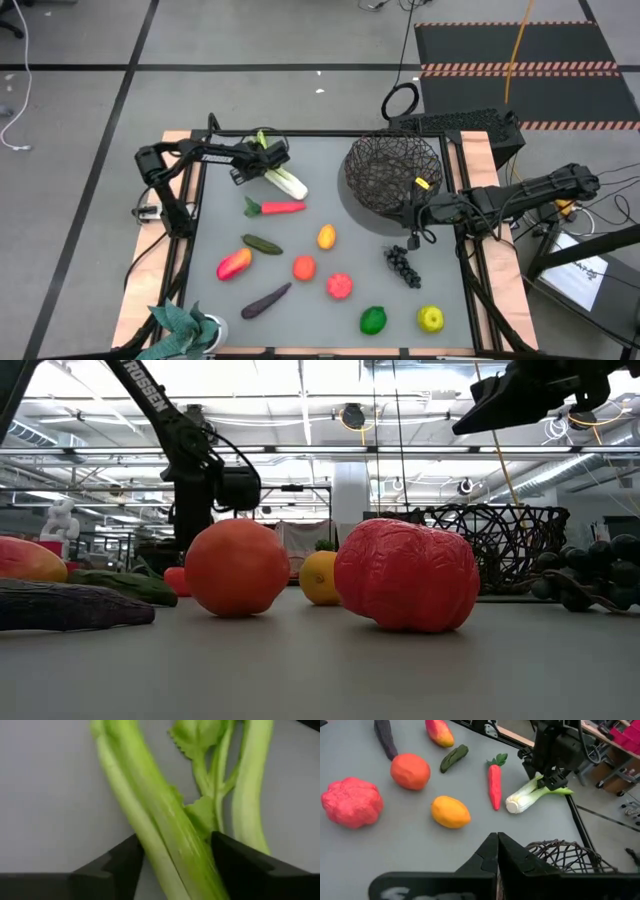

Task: Build produce basket
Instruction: Put the celery into the black wire basket

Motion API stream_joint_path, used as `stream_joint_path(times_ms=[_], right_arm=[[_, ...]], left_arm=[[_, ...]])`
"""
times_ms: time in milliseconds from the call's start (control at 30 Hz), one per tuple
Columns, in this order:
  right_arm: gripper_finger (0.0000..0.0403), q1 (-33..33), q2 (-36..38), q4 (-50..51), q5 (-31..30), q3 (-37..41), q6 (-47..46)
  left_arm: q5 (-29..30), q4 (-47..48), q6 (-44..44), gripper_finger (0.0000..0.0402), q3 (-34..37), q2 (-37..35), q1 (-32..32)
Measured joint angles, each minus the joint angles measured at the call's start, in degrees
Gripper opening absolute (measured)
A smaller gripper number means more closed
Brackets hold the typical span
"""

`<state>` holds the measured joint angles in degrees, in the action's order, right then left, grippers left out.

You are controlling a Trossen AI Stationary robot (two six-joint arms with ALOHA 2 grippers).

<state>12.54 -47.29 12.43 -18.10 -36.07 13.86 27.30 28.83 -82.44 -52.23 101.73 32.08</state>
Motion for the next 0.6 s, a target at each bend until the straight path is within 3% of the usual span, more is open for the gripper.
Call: stream_joint_path(times_ms=[300,467,600], right_arm=[[0.0,-0.2,0.0,-0.1,0.0,0.0,-3.6],[0.0,-0.2,0.0,-0.9,-0.1,0.0,-6.6],[0.0,-0.2,0.0,-3.5,-2.9,0.0,-9.8]], left_arm=[[2.6,-7.4,18.9,0.0035,0.2,-8.2,0.1],[2.8,-17.5,29.7,0.0026,0.2,-16.6,-1.4],[1.1,-27.1,43.4,0.0047,0.2,-23.0,-4.4]])
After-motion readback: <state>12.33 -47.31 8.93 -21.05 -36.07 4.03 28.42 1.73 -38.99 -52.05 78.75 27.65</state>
